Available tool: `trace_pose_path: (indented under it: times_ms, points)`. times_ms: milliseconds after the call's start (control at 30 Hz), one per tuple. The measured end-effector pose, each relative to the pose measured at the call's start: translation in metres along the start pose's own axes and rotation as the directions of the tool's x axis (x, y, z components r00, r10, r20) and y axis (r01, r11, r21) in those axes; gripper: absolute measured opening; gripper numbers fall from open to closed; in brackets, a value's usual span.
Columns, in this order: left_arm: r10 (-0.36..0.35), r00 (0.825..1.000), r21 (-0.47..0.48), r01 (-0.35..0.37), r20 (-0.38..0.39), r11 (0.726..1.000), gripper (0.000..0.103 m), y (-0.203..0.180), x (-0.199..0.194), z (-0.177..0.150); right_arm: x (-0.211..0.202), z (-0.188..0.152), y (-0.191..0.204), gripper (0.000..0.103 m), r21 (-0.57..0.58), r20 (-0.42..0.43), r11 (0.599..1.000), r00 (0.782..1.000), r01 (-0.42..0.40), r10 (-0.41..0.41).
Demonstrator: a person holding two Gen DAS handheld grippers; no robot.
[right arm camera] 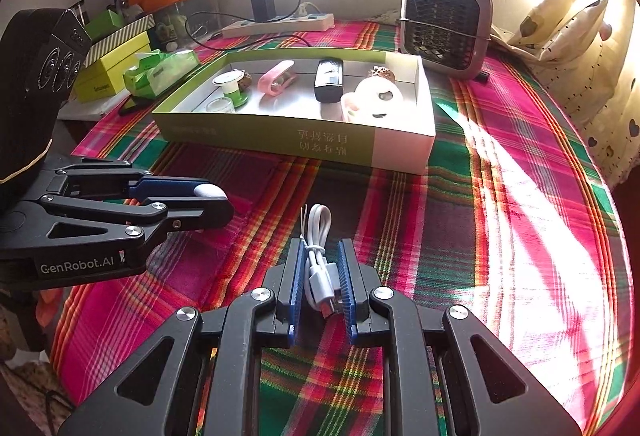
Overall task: Organize objects
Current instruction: 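Lift the white cable in the right tool while the left tool grasps the mushroom plug, then carry the cable in the right tool into the box while the left tool carries the plug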
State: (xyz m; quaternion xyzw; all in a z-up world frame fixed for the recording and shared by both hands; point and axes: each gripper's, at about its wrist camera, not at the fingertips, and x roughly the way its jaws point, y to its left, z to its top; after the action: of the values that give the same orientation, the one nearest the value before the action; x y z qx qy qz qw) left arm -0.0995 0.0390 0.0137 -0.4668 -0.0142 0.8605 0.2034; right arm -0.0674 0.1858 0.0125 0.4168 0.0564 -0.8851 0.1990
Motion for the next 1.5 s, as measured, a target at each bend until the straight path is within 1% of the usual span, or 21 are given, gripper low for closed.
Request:
trace_pose_path:
  times_ms: [600,967,1200,1500]
  points:
    - [0.007,1.0,-0.003,-0.007,0.021,1.0,0.024,0.001,-0.008,0.002,-0.002,0.004,0.004,0.018,-0.003,0.007,1.0,1.0,-0.005,0.005]
    - [0.019,0.999,-0.004,-0.019,0.05,1.0,0.024,0.003,-0.016,0.005,-0.009,0.01,0.008,0.018,-0.01,0.029,1.0,0.999,-0.015,0.015]
    - [0.038,0.996,0.002,-0.038,0.084,0.999,0.024,0.004,-0.025,0.013,-0.017,0.021,0.008,0.018,-0.008,0.062,1.0,0.998,-0.027,0.027]
    - [0.059,0.99,-0.009,-0.059,0.128,0.998,0.024,0.012,-0.032,0.031,-0.02,0.044,0.008,0.018,-0.014,0.103,0.999,0.994,-0.041,0.042]
